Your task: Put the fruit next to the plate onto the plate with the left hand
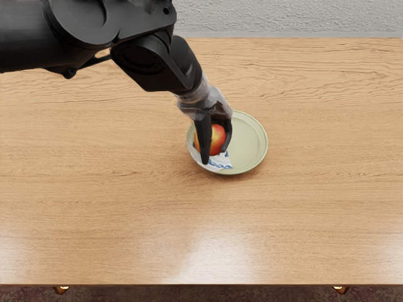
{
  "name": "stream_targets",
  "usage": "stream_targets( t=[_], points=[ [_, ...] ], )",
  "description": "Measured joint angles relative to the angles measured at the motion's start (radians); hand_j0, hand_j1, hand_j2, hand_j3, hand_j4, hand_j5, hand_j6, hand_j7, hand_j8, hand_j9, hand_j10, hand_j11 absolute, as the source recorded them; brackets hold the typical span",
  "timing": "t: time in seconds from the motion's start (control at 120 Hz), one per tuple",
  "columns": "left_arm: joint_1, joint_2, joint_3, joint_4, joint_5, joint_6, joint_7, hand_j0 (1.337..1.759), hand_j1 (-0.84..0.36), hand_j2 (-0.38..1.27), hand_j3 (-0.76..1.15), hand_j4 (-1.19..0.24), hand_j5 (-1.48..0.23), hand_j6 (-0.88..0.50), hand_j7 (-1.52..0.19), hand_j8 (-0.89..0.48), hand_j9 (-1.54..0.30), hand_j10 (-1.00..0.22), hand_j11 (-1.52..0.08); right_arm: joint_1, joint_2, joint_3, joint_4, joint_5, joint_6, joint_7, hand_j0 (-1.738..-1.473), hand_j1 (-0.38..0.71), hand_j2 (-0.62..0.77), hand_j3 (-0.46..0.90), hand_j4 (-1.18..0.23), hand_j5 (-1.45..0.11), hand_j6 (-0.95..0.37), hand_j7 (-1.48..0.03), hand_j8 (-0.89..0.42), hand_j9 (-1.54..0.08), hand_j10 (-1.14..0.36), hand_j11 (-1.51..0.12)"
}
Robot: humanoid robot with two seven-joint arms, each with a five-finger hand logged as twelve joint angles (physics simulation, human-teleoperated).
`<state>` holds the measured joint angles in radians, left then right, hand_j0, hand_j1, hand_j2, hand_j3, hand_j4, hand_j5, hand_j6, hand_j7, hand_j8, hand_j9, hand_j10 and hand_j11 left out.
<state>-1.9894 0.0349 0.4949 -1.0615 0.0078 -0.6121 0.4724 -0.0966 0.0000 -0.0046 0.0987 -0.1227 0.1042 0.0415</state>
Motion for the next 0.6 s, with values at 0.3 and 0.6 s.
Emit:
stream_targets(
  t=[0.3, 0.6],
  points=[
    [0.004, -0.035, 0.013, 0.006, 0.006, 0.012, 0.010, 1.633, -0.43, 0.35, 0.00, -0.81, -1.14, -0.28, -1.22, -0.24, -1.22, -0.64, -1.23, 0.000, 0.000, 0.000, 0.000, 0.000, 0.000, 0.000, -1.658, -0.31, -0.01, 0.00, -0.04, -0.05, -0.04, -0.05, -0.04, -0.05, -0.04, -0.05],
    [0.018, -0.035, 0.019, 0.011, 0.006, 0.199, 0.011, 1.632, -0.41, 0.29, 0.00, -0.85, -1.09, -0.31, -1.21, -0.27, -1.22, -0.66, -1.23, 0.000, 0.000, 0.000, 0.000, 0.000, 0.000, 0.000, -1.658, -0.31, -0.01, 0.00, -0.04, -0.05, -0.04, -0.05, -0.04, -0.05, -0.04, -0.05]
  ],
)
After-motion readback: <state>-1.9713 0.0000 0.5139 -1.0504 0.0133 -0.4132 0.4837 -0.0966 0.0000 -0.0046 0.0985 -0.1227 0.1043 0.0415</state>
